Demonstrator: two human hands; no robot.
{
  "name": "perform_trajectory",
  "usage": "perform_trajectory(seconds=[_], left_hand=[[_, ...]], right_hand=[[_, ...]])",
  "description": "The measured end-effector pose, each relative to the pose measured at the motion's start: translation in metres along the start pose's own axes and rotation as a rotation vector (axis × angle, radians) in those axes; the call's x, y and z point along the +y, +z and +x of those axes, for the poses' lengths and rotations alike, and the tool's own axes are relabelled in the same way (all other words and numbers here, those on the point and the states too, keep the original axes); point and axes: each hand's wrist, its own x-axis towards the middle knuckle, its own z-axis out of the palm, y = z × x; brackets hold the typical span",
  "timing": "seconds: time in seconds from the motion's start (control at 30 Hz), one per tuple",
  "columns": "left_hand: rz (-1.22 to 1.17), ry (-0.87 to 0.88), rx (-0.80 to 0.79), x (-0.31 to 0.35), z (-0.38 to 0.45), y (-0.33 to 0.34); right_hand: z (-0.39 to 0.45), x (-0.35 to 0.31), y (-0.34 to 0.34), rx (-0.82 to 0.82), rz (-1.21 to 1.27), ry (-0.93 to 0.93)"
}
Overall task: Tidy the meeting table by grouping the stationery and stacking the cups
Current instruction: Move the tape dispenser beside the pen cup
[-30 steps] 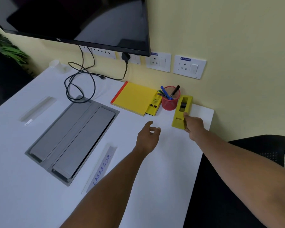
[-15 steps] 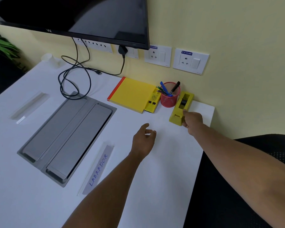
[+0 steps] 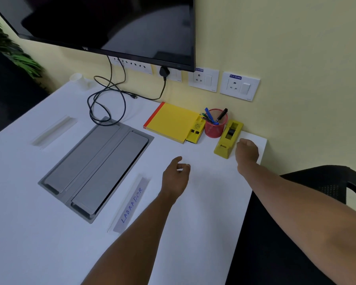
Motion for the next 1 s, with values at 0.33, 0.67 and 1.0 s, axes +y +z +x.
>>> perform_trajectory(seconds=[0.33, 0.67, 1.0], left_hand=[[-0.111, 0.091, 0.136, 0.016, -0.077, -0.073], [-0.083, 0.261, 0.333, 0.011, -0.202, -0.174], [-0.156, 0.333, 0.616, -0.040, -0.342, -0.284]], right_hand=[[-0.095, -0.048, 0.001, -0.128, -0.078, -0.441], [-0.263, -0.068, 0.003, -0.406, -0.304, -0.930], [-0.438, -0.072, 0.015, -0.578, -0.385, -1.222]])
